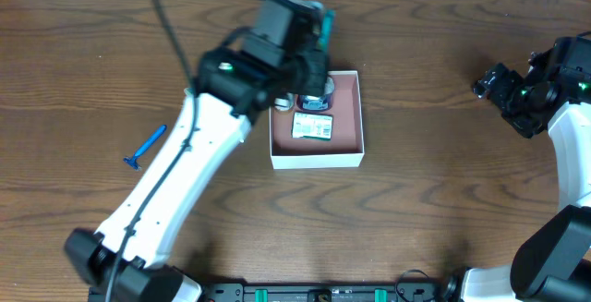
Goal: Pack container
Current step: 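Lift the toothpaste tube and carry it over the box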
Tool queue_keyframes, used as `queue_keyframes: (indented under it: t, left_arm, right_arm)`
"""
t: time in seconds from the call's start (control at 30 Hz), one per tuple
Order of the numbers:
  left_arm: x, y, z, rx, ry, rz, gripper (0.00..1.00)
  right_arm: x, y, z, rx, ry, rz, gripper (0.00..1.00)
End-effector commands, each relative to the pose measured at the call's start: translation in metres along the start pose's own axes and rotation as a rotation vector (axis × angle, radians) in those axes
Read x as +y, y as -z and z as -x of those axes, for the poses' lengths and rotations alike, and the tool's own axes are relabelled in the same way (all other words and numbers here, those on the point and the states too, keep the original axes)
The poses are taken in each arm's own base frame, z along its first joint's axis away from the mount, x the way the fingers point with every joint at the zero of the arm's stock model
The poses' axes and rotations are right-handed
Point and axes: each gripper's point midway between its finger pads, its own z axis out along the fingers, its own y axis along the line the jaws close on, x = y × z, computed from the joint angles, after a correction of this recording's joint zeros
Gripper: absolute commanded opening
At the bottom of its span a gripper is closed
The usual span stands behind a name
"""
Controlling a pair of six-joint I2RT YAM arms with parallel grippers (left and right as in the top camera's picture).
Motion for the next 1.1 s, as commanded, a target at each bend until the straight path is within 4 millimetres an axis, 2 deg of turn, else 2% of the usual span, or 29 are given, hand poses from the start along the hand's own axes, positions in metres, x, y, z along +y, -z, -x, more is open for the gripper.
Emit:
queue_keyframes:
  t: [0.0,0.17,0.27,0.47,0.6,1.07]
  left_arm:
    - [-0.007,-0.033,-0.015,0.064,0.032,0.025,0.06]
    - [-0.019,-0.077,-0.046,0.176,0.036,0.04,0.06]
    - [-0.026,-0.094,-0.061,0.218,0.007,0.057,0.06]
    - [-0.022,-0.118,-0.079,0.255,-0.013,0.128,0.06]
    - [-0.01,-0.125,-0.08,0.252,0.038,0.185,0.06]
    - [-0.004,-0.124,-0.082,0.238,0.171,0.232,0.06]
  right_arm:
    - [-0.003,-0.001,0.0,0.001,-0.015,-0.006,0.99]
    - [-0.003,-0.001,0.0,0.001,-0.015,-0.006,0.99]
    - [-0.003,-0.001,0.0,0.001,-0.015,-0.006,0.99]
    - [-0.003,-0.001,0.0,0.001,-0.015,-0.006,0.99]
    - [-0.003,-0.001,0.0,0.002,-0.016,-0.006,0.99]
    - [-0.003,-0.001,0.0,0.002,-0.016,-0.007,0.99]
